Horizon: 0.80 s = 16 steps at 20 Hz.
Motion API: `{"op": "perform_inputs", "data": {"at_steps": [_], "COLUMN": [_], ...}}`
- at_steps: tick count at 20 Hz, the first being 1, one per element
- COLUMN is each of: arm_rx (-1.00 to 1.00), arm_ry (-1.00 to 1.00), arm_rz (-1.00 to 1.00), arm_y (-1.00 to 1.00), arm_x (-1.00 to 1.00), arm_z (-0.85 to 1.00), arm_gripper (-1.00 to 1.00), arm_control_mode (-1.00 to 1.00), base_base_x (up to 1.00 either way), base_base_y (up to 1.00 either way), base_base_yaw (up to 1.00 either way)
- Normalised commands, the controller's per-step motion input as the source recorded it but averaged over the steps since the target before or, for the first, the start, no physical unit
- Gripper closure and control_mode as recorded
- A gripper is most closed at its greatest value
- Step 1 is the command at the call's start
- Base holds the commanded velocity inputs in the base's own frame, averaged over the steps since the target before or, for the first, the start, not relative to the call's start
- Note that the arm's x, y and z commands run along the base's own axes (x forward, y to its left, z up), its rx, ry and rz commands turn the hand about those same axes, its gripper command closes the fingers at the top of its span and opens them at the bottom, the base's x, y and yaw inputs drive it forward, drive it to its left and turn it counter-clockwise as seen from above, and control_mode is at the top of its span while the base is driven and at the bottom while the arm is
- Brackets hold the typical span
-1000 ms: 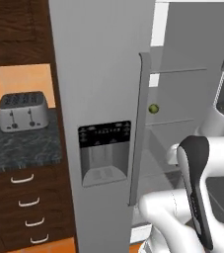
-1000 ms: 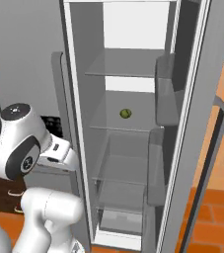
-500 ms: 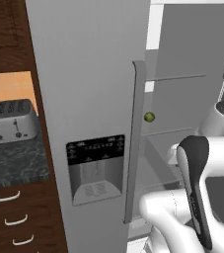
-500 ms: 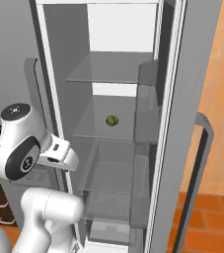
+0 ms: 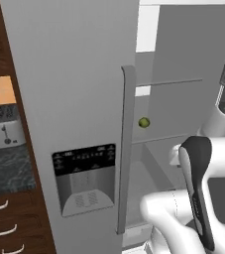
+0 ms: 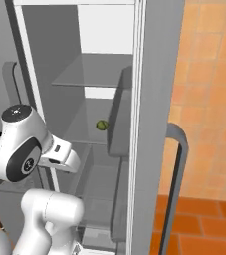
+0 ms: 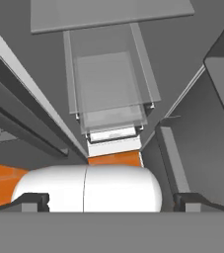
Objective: Place one lime and one fish in each tupperware on the nearby counter, to pack two identical lunches.
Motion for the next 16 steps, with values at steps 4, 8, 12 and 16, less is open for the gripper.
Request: {"op": "perform_inputs", "data": {"at_steps": [4, 8, 12, 16], "arm_rx": [0.0, 0.0, 0.0, 0.0], "arm_ry": [0.0, 0.0, 0.0, 0.0], "arm_rz": [0.0, 0.0, 0.0, 0.0], "arm_y": [0.0, 0.0, 0.0, 0.0], "arm_x": [0.0, 0.0, 0.0, 0.0], "arm_z": [0.0, 0.0, 0.0, 0.0], "arm_gripper": [-1.0, -1.0, -1.0, -1.0], "arm_control_mode": [1.0, 1.0, 1.0, 1.0], "base_base_x": [0.38, 0.37, 0.25, 0.06], "base_base_y": [-0.11, -0.19, -0.35, -0.23], "base_base_yaw": [0.09, 0.13, 0.11, 0.0]}}
